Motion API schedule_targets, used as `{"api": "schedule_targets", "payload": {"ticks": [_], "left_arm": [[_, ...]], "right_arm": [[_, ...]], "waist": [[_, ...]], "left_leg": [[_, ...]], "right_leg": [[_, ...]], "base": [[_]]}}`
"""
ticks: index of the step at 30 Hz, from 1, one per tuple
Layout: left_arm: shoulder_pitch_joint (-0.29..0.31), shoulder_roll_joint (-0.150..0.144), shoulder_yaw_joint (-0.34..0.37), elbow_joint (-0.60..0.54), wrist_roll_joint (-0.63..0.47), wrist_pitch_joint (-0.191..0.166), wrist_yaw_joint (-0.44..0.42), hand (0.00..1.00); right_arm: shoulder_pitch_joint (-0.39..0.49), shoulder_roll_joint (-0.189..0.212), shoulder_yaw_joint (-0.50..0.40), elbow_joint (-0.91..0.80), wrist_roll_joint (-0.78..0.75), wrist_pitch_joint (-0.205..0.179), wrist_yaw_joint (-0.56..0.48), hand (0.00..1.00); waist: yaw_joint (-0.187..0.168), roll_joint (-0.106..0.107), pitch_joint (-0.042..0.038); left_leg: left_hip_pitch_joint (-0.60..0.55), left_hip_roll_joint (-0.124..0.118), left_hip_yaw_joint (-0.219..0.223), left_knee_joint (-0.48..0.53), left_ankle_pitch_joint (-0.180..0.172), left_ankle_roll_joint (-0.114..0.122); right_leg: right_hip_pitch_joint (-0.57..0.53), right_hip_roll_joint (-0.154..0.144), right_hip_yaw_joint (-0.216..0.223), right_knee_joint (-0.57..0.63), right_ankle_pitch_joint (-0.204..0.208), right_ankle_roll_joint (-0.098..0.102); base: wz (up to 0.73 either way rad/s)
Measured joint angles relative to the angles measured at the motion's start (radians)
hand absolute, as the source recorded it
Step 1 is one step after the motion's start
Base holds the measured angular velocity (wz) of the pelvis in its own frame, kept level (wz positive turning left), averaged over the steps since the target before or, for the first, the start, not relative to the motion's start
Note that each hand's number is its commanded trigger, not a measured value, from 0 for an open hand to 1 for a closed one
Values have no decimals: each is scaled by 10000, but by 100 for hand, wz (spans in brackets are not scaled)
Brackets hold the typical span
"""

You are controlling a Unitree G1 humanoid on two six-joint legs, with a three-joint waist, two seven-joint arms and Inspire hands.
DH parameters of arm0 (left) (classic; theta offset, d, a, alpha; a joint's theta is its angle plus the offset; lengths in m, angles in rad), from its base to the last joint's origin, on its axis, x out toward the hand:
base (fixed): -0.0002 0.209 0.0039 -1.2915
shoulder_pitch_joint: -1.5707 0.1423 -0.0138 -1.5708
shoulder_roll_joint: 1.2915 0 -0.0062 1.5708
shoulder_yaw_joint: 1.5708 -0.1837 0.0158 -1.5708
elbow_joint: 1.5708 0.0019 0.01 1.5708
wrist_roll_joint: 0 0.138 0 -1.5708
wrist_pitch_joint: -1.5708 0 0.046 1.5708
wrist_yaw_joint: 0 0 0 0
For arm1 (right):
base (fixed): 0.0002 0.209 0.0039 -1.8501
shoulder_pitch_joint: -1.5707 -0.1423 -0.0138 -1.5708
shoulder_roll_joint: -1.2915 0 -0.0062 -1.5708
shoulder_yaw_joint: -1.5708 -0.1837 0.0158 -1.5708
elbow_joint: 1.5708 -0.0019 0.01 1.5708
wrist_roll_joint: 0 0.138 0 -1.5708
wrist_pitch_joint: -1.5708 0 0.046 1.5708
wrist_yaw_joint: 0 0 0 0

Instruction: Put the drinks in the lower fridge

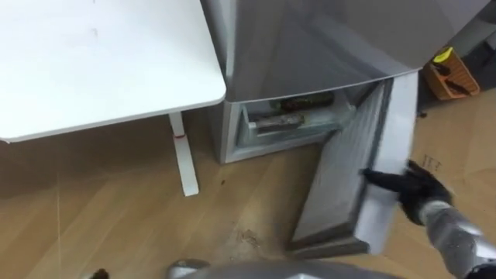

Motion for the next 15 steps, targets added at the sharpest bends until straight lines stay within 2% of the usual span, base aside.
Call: {"api": "schedule_targets", "payload": {"ticks": [1, 2, 3, 4, 5, 6, 7, 8, 9, 10, 12, 14, 15], "left_arm": [[-228, 0, -244, 8, 1, 92, 7, 0], [-613, -24, -557, 91, -5, 194, 24, 0], [-942, -97, -726, 186, -8, 193, 136, 0], [-1064, -153, -836, 172, -3, 182, 203, 0], [-1199, -285, -1078, 120, 9, 155, 346, 0], [-1206, -372, -1408, 68, 14, 183, 390, 0], [-1132, -376, -1584, 5, 27, 239, 418, 0], [-943, -364, -1806, -109, 89, 458, 597, 0], [-499, -413, -1895, -241, 89, 752, 767, 0], [-254, -425, -1902, -323, 88, 919, 802, 0], [321, -478, -1945, -368, 47, 1411, 662, 0], [365, -659, -1955, -368, -17, 1455, 493, 0], [344, -726, -1958, -369, -17, 1423, 490, 0]], "right_arm": [[-34, 23, 533, -603, 201, 9, -4, 0], [-269, 375, 1597, -1421, 754, -3, 294, 0], [-1054, 1265, 2752, -1584, 1204, -126, 1241, 0], [-1510, 1865, 3290, -1532, 1420, -185, 1695, 0], [-2461, 3005, 4057, -1213, 1832, -276, 2580, 0], [-3219, 3818, 4476, -1012, 2269, -276, 3355, 0], [-3532, 4055, 4604, -1001, 2533, -244, 3684, 0], [-3905, 4290, 4675, -1089, 3089, -100, 4251, 0], [-4066, 4295, 4663, -1183, 3507, 63, 4747, 0], [-4083, 4264, 4641, -1170, 3729, 139, 4951, 0], [-4010, 3989, 4566, -876, 4047, 432, 5562, 0], [-3940, 3596, 4584, -522, 4038, 625, 5776, 0], [-3934, 3526, 4599, -409, 4036, 668, 5810, 0]], "waist": [[47, -14, -10], [323, -7, -2], [487, 21, 11], [576, 71, 11], [714, 198, 35], [889, 349, 47], [1032, 401, 32], [1292, 451, 42], [1423, 453, 43], [1419, 443, 42], [1401, 349, 100], [1405, 287, 131], [1405, 273, 131]], "left_leg": [[-48, 35, 4, 6, -5, -10], [-92, 126, -31, 7, -30, -129], [-146, 143, -245, 20, 28, -225], [-226, 156, -354, 76, 39, -244], [-408, 146, -704, 179, 80, -310], [-546, 118, -1012, 257, 101, -342], [-609, 83, -1175, 250, 141, -338], [-665, 32, -1328, 175, 246, -336], [-696, -59, -1523, 68, 352, -312], [-734, -94, -1583, 38, 395, -292], [-819, -186, -1599, 34, 461, -234], [-857, -254, -1598, 37, 488, -178], [-870, -268, -1595, 36, 492, -163]], "right_leg": [[-63, 51, -4, 22, 7, -54], [-130, 173, 4, 32, 39, -193], [-108, 195, -133, 1, -6, -229], [-102, 187, -271, -31, -18, -248], [-102, 117, -579, -78, -65, -304], [-80, 67, -739, -92, -133, -291], [-75, 5, -891, -85, -167, -276], [-81, -103, -1061, -19, -226, -246], [-81, -191, -1155, 4, -255, -208], [-82, -236, -1204, 7, -263, -193], [-96, -311, -1133, 14, -232, -126], [-91, -371, -1122, 15, -173, -76], [-89, -381, -1116, 21, -141, -67]], "base": [[-18], [-13], [-4], [42], [83], [93], [91], [71], [64], [49], [32], [10], [0]]}}
